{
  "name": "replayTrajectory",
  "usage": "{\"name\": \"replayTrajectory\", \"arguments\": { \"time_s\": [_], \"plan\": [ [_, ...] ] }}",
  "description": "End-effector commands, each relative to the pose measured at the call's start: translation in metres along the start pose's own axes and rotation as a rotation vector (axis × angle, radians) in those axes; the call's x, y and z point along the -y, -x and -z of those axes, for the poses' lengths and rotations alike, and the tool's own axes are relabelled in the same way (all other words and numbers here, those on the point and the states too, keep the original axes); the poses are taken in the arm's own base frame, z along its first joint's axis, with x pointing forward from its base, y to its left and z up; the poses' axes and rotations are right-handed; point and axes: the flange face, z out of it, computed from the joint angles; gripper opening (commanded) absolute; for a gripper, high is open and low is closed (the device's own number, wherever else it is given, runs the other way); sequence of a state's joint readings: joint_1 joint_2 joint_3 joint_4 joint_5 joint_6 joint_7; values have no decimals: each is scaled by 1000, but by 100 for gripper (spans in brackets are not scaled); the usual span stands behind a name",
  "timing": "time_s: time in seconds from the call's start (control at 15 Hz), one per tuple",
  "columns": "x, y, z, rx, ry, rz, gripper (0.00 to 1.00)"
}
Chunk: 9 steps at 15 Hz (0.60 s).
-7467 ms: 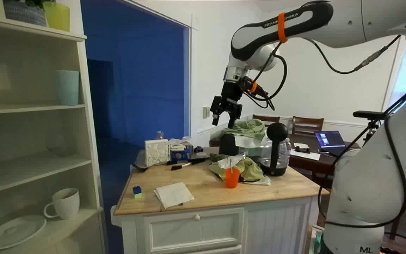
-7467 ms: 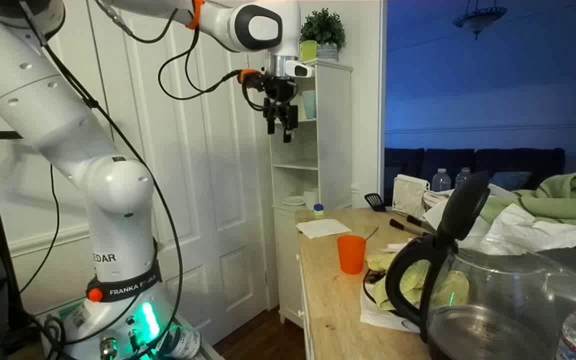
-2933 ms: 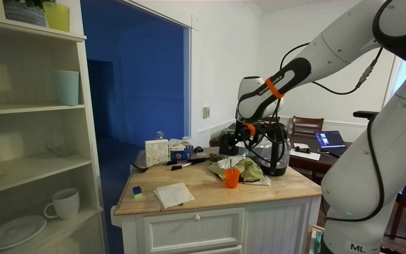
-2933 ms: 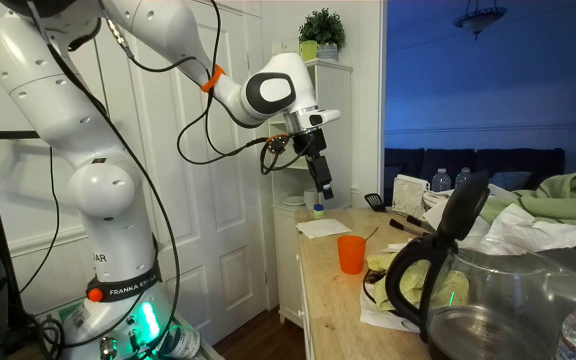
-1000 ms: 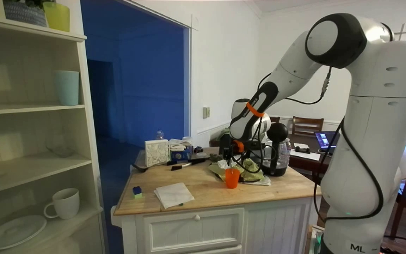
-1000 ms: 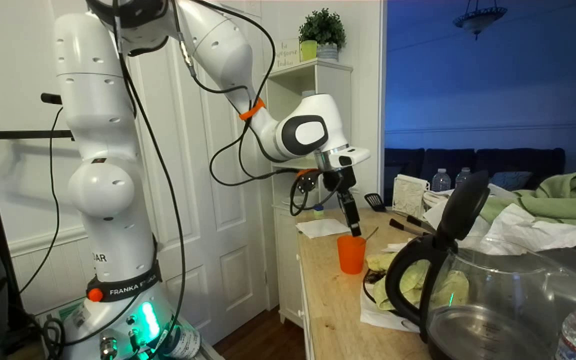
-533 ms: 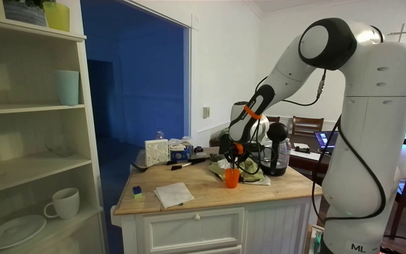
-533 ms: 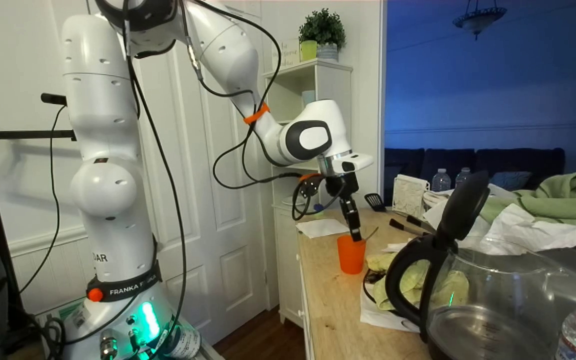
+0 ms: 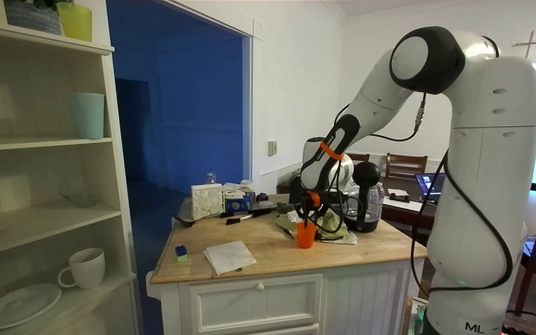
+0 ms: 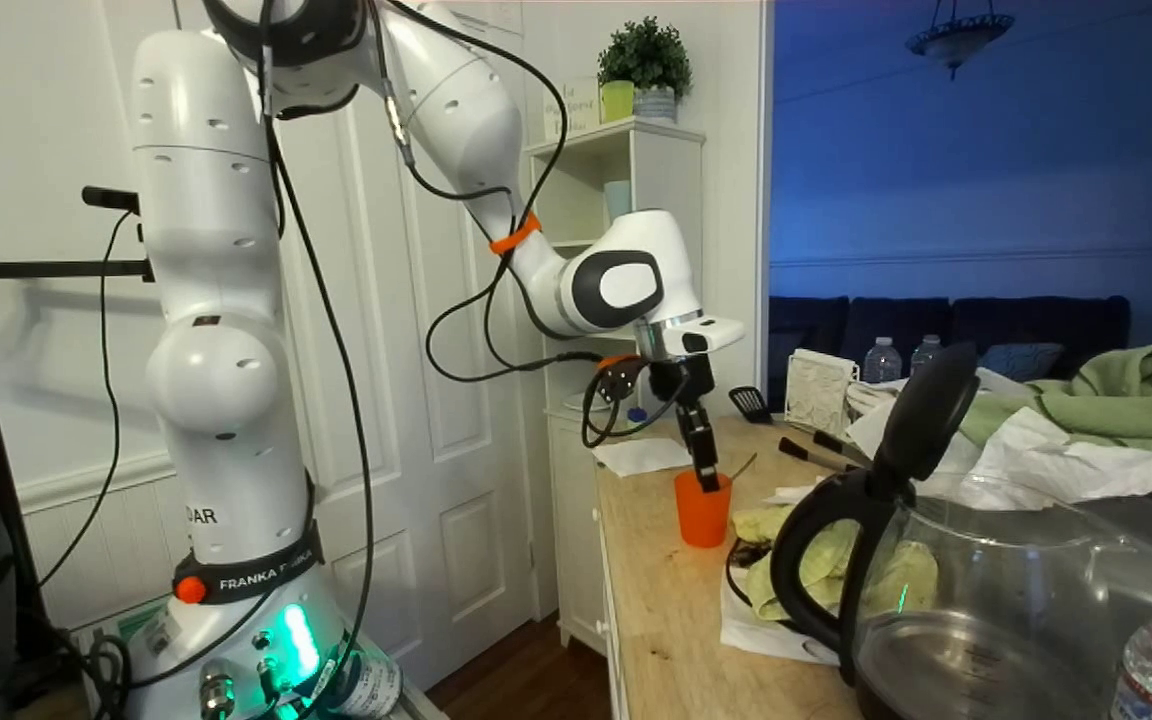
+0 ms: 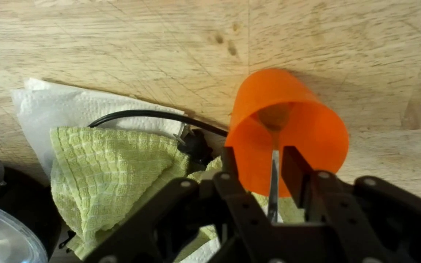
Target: Move the spoon from the orange cup to the paper towel
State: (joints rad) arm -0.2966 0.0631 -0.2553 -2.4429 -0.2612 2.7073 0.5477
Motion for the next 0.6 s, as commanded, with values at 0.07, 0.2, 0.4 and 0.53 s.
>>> {"name": "replayTrajectory", "arguments": {
  "time_s": [0.07,0.2,0.4,0.53],
  "plan": [
    [5,-2,-2,1,-14,-5,39],
    [7,-2,-1,-3,-15,-4,35],
    [9,-4,3,-9,-14,-2,34],
    [10,-7,7,-17,-14,-7,36]
  ]
}}
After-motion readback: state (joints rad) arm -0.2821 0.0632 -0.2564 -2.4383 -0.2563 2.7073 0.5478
